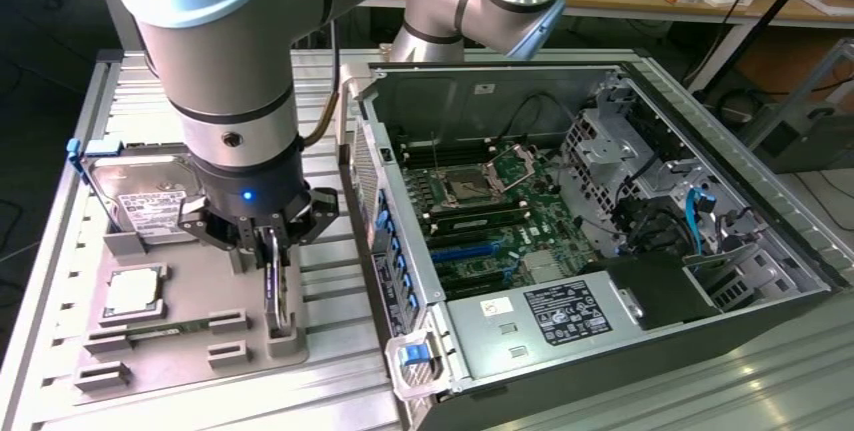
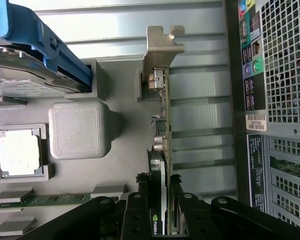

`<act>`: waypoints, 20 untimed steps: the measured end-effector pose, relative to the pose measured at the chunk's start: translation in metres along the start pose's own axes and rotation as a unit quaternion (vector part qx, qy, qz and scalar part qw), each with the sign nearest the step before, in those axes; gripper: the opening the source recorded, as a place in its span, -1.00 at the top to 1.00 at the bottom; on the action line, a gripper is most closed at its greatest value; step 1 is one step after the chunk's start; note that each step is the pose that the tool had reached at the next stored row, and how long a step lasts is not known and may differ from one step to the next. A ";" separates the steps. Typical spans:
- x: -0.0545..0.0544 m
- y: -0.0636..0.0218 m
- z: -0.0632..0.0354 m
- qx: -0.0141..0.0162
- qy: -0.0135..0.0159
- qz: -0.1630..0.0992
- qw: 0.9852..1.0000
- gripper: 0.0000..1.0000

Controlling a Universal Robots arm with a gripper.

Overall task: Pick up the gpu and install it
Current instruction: 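Pick up the gpu and move the gpu toward the slot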

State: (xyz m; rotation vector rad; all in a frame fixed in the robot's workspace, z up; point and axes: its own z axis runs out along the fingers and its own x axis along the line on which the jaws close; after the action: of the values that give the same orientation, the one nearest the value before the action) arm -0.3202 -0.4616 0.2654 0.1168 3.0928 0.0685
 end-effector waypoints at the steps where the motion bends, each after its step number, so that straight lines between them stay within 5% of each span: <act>1: 0.000 0.0000 -0.0002 0.000 0.000 0.000 1.000 0.46; 20: 0.000 0.0003 -0.0054 0.000 0.000 0.000 1.000 0.46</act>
State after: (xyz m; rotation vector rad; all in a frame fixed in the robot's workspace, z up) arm -0.3202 -0.4616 0.2708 0.1167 3.0928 0.0685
